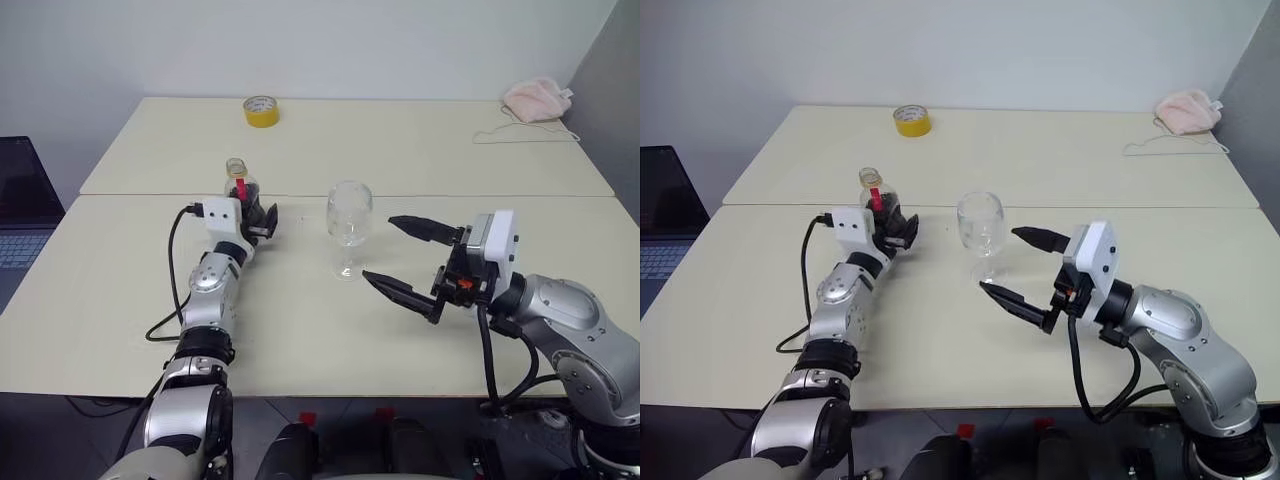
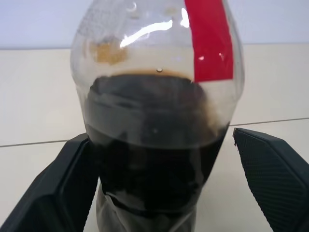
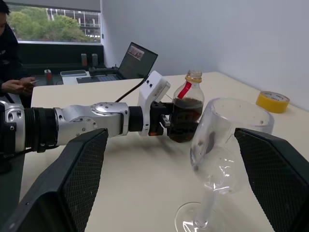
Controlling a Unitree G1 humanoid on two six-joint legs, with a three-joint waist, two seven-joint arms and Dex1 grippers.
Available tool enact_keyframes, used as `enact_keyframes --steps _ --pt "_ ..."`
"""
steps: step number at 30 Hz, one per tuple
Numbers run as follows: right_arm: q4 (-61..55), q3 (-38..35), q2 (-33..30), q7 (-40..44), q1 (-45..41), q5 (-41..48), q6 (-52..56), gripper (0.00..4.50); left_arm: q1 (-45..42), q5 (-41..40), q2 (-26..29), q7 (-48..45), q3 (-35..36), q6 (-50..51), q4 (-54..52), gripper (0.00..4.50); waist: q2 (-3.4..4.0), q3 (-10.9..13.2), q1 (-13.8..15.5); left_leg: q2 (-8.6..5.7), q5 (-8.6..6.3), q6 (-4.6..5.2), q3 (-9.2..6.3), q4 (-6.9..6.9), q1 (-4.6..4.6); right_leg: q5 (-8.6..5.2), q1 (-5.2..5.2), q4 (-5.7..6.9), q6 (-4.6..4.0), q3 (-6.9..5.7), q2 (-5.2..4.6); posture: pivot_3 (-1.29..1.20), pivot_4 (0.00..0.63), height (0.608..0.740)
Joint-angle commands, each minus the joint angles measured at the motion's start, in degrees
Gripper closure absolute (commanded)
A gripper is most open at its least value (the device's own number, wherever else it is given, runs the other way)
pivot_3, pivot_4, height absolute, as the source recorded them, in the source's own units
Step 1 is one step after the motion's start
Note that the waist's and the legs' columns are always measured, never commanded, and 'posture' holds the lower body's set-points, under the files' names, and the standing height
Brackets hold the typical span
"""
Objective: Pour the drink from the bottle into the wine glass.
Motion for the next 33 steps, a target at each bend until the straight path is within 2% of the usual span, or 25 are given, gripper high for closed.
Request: enact_keyframes --steps 1,7,11,20,26,33 --pt "-1.6 -0.9 0.1 -0.4 -0.7 0.8 -0.3 0.00 -1.2 -1.1 0.5 -0.3 0.8 -1.1 -0.7 1.20 0.00 0.0 0.0 0.00 0.00 0.00 0.00 0.00 0.00 0.00 0.00 0.00 0.00 0.01 0.00 0.00 0.150 0.740" --pt "-2.1 -0.7 0.2 -1.0 -0.5 0.7 -0.2 0.00 -1.0 -2.6 0.4 -1.7 1.5 0.3 -2.2 3.06 -0.01 0.0 0.0 0.00 0.00 0.00 -0.01 0.01 -0.02 0.00 -0.02 0.00 0.00 -0.01 0.00 0.00 0.150 0.740" --pt "-2.3 -0.8 0.1 -1.5 -0.8 0.2 -0.3 0.00 -0.2 -4.9 0.9 -4.0 1.7 3.9 -6.7 3.48 -0.01 0.0 -0.1 0.00 0.00 0.00 -0.02 0.01 -0.02 0.00 -0.02 0.00 0.00 -0.01 0.00 0.00 0.150 0.740" --pt "-2.5 -0.9 0.2 -3.9 -2.7 0.5 1.0 0.00 1.6 -4.4 4.8 -8.1 -1.9 14.2 -21.6 3.63 -0.01 0.0 -0.1 0.01 0.00 -0.01 -0.02 0.01 -0.07 0.00 -0.08 0.02 0.00 0.02 0.00 0.00 0.150 0.740" --pt "-2.6 0.3 0.0 -6.1 -4.1 -0.7 3.1 0.00 -1.6 2.7 8.3 -10.5 -8.5 9.8 -24.7 3.69 -0.01 0.0 -0.1 0.00 0.00 -0.01 -0.01 0.01 -0.07 0.00 -0.07 0.01 0.00 0.02 0.00 0.00 0.150 0.740" --pt "-2.0 1.4 0.6 -7.9 -6.2 -0.9 6.1 0.00 -5.6 8.7 9.2 -11.5 -13.0 0.9 -21.1 3.71 -0.01 0.0 -0.1 0.00 0.00 -0.01 0.01 0.00 -0.09 0.00 -0.11 0.02 0.00 0.02 0.00 0.00 0.150 0.740"
